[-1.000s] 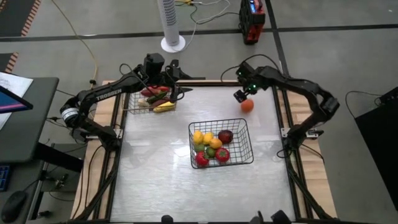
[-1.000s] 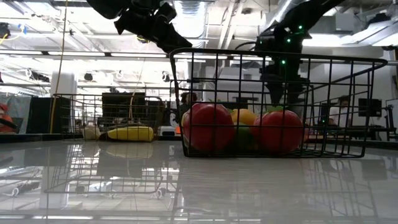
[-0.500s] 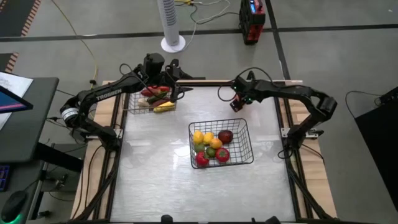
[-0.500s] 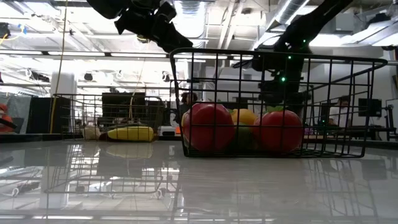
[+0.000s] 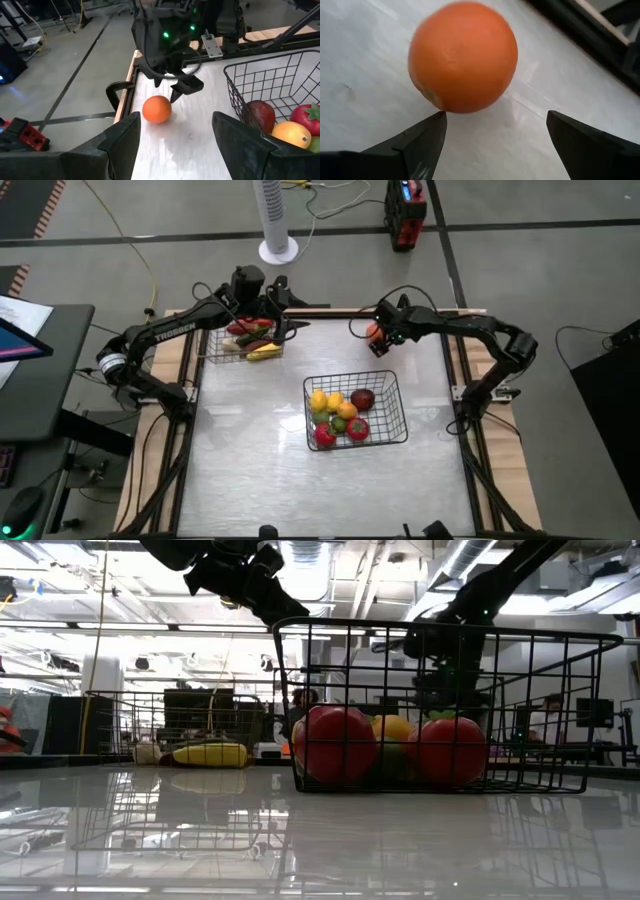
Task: Sort produce into baskets
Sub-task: Put the orange into the bottom wire basket
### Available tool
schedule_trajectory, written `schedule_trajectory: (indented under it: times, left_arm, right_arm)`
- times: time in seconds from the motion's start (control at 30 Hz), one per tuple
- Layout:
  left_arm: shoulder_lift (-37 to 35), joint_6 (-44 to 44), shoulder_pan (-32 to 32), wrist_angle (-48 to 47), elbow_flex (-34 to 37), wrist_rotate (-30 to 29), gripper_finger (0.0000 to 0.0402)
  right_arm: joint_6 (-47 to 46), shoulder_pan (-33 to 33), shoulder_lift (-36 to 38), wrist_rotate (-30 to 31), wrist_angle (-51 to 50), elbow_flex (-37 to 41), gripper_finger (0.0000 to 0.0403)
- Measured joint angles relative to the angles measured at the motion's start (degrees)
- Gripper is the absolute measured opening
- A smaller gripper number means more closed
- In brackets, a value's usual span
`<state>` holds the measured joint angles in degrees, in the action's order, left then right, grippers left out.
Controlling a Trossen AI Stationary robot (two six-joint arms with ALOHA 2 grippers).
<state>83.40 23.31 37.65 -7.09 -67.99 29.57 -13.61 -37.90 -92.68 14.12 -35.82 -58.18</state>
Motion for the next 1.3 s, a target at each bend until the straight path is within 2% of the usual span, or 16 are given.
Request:
schedule_trajectory:
  times: [0.1,0.33,0.5,0.7,0.83,0.93,1.17,1.3]
  left_arm:
    - [0.0,0.0,0.0,0.0,0.0,0.0,0.0235]
    - [0.6,3.0,0.0,-2.0,0.0,0.1,0.0235]
    - [5.7,6.0,0.9,1.0,0.0,2.1,0.0235]
    - [13.6,1.9,3.6,7.8,0.0,2.7,0.0235]
    - [16.6,0.8,4.3,8.3,-0.9,3.1,0.0235]
    - [18.1,1.0,4.0,7.3,-1.8,1.3,0.0235]
    - [18.9,3.4,1.4,3.8,-5.3,-0.7,0.0235]
    - [19.1,4.9,-0.5,7.2,-5.3,-2.7,0.0235]
  right_arm:
    - [0.0,-0.6,0.0,-3.9,0.9,-1.1,0.0369]
    - [1.8,0.1,0.1,-4.9,3.8,-3.1,0.0369]
    - [3.6,-0.5,-0.3,-9.6,7.8,-3.1,0.0369]
    - [5.0,-0.8,-0.4,-11.5,11.7,-2.4,0.0369]
    - [6.6,-0.8,-0.4,-16.2,13.4,-2.4,0.0369]
    - [8.1,-0.4,-0.4,-18.8,13.6,-2.4,0.0369]
    - [10.1,1.4,-0.3,-18.9,11.2,-2.5,0.0369]
    - [10.2,3.0,0.4,-18.8,13.1,-2.5,0.0369]
